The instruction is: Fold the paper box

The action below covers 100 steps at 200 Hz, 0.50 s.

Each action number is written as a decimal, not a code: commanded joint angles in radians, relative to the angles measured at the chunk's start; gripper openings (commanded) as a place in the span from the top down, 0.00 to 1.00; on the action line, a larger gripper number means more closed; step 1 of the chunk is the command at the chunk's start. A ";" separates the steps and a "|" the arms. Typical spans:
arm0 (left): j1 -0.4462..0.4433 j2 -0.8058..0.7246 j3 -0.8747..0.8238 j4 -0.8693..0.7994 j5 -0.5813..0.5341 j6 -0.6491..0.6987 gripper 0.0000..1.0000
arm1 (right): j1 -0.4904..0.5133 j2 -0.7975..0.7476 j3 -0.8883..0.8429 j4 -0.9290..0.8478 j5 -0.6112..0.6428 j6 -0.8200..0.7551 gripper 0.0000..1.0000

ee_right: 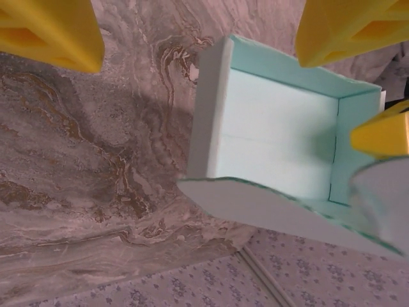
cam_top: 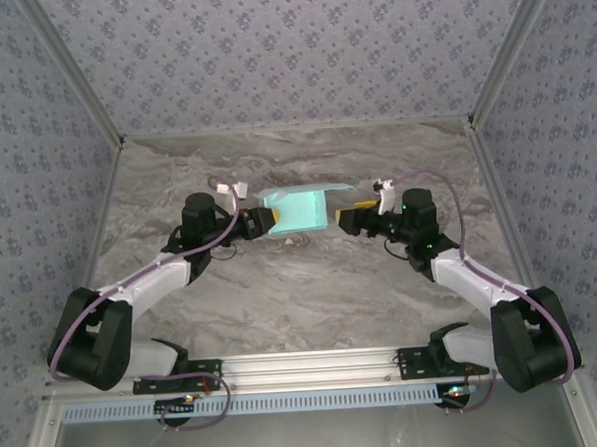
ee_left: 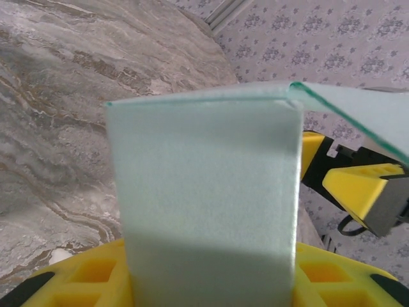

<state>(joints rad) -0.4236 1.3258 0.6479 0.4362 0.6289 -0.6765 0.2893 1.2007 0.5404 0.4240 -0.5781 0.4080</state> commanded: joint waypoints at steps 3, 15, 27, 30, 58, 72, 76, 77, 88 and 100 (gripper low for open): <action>0.004 -0.053 0.063 -0.066 0.057 0.026 0.62 | -0.029 -0.011 0.000 0.030 -0.152 0.034 0.24; 0.004 -0.057 0.077 -0.107 0.059 0.033 0.62 | -0.007 -0.007 0.031 -0.028 -0.115 0.000 0.30; 0.002 -0.057 0.081 -0.110 0.064 0.031 0.62 | 0.044 0.003 0.059 -0.080 -0.065 -0.056 0.31; 0.002 -0.057 0.081 -0.110 0.065 0.029 0.62 | 0.056 0.005 0.065 -0.086 -0.050 -0.066 0.30; 0.002 -0.052 0.079 -0.100 0.078 0.027 0.62 | 0.047 0.093 0.091 0.013 -0.121 0.003 0.29; 0.002 -0.055 0.080 -0.104 0.093 0.031 0.62 | 0.012 0.147 0.101 0.123 -0.261 0.069 0.26; 0.003 -0.056 0.080 -0.107 0.097 0.033 0.61 | 0.005 0.160 0.106 0.143 -0.305 0.081 0.25; 0.004 -0.056 0.081 -0.107 0.098 0.035 0.61 | 0.004 0.163 0.107 0.148 -0.314 0.082 0.25; 0.005 -0.060 0.086 -0.115 0.112 0.044 0.62 | 0.001 0.183 0.130 0.145 -0.400 0.065 0.22; 0.007 -0.065 0.094 -0.127 0.128 0.058 0.62 | 0.007 0.194 0.158 0.068 -0.459 -0.007 0.21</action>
<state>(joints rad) -0.4229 1.2919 0.6960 0.3241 0.6968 -0.6579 0.2947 1.3743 0.6323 0.4847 -0.8200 0.4408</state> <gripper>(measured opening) 0.423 0.780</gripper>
